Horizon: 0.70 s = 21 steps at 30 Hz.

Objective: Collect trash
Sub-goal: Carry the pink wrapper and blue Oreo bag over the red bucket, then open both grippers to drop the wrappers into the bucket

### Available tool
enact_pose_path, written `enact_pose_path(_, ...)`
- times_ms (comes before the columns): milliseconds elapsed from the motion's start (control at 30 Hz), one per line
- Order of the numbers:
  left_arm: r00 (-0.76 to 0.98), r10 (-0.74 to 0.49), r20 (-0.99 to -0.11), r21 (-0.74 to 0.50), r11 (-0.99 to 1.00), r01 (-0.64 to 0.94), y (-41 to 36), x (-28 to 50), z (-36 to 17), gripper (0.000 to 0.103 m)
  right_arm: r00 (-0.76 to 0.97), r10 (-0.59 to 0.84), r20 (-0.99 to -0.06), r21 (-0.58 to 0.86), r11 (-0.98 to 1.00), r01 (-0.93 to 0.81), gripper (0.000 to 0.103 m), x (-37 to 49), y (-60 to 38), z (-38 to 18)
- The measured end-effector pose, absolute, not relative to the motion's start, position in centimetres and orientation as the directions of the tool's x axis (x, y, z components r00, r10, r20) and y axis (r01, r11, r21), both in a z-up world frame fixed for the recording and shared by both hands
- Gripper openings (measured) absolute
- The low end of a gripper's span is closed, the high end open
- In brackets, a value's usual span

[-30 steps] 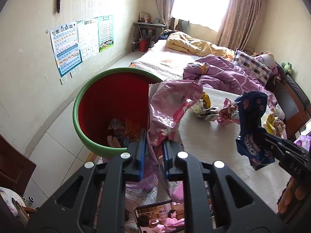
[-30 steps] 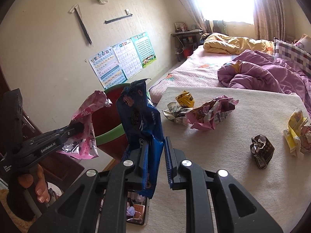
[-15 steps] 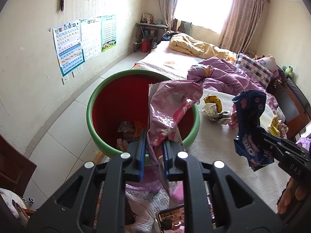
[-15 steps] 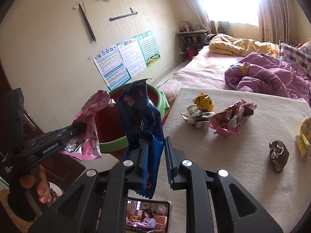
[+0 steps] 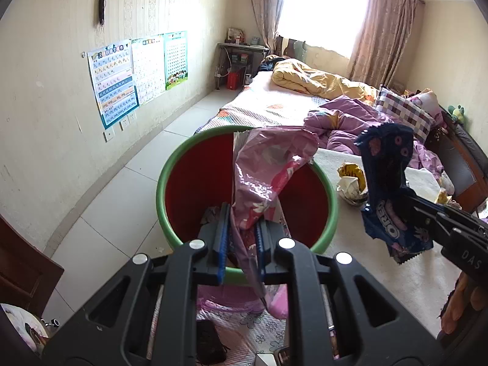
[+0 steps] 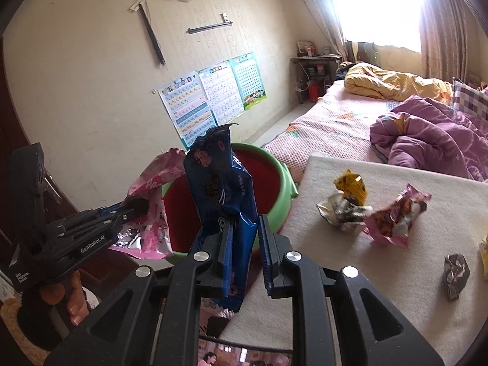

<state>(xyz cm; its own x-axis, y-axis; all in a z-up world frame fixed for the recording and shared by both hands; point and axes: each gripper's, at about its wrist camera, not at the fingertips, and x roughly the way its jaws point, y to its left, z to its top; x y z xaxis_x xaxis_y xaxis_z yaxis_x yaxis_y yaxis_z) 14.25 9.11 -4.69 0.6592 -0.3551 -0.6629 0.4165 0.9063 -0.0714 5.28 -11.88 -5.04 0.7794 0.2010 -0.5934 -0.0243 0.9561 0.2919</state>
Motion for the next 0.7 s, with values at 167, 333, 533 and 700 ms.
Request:
enact_pose_path(167, 0.665, -0.338, -0.665, -0.056, 0.912, 0.407, 9.5, 15.3, -4.9, 0.014, 0.777, 0.222, -0.59, 0.294, 0.955, -0.05, 0.017, 7.1, -10.9, -4.9)
enact_pose_path(333, 0.657, -0.316, -0.684, -0.047, 0.918, 0.393, 9.8, 16.2, -5.8, 0.014, 0.773, 0.237, -0.588, 0.309, 0.949, -0.056, 0.017, 8.9, -10.5, -5.0)
enact_pose_path(533, 0.654, -0.293, -0.697, -0.031, 0.924, 0.38, 10.2, 17.5, -6.6, 0.014, 0.768, 0.244, -0.592, 0.304, 0.95, -0.068, 0.018, 11.0, -9.6, -4.8)
enact_pose_path(700, 0.651, -0.284, -0.704, -0.021, 0.924, 0.381, 9.9, 18.3, -7.0, 0.014, 0.757, 0.244, -0.605, 0.296, 0.952, -0.07, 0.019, 12.1, -9.0, -5.3)
